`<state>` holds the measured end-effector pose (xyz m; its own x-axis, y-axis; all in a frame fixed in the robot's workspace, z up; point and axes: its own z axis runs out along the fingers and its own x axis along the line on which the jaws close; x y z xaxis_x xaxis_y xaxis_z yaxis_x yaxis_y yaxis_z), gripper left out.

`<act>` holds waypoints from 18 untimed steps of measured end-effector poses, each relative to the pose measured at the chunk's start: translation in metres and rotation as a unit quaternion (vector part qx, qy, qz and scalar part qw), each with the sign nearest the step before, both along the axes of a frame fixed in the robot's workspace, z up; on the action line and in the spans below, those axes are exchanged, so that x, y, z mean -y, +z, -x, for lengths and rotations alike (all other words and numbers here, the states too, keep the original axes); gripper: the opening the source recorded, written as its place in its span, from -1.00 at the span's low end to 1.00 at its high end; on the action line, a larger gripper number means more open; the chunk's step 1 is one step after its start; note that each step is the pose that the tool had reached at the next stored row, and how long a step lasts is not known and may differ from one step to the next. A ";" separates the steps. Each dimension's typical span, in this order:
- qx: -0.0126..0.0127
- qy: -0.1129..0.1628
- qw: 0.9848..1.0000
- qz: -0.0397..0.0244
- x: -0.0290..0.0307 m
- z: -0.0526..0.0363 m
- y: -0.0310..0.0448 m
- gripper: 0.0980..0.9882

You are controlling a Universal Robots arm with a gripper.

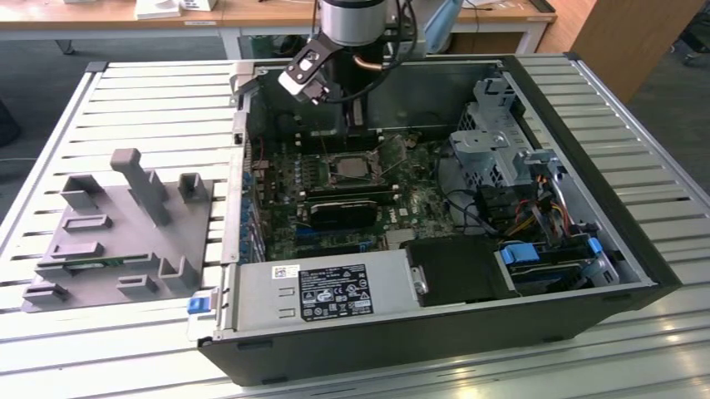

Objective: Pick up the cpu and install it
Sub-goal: 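Close the cpu cover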

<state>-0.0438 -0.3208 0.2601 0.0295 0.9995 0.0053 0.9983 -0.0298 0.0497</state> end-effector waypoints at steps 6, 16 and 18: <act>0.000 0.000 1.000 0.000 0.0005 0.0003 0.0160 -0.98; -0.001 0.000 1.000 -0.002 0.0115 -0.0135 0.0143 -0.98; -0.001 0.000 1.000 -0.009 0.0115 -0.0210 0.0139 -0.98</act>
<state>-0.0227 -0.3323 0.2740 0.0290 0.9993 0.0237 0.9984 -0.0301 0.0469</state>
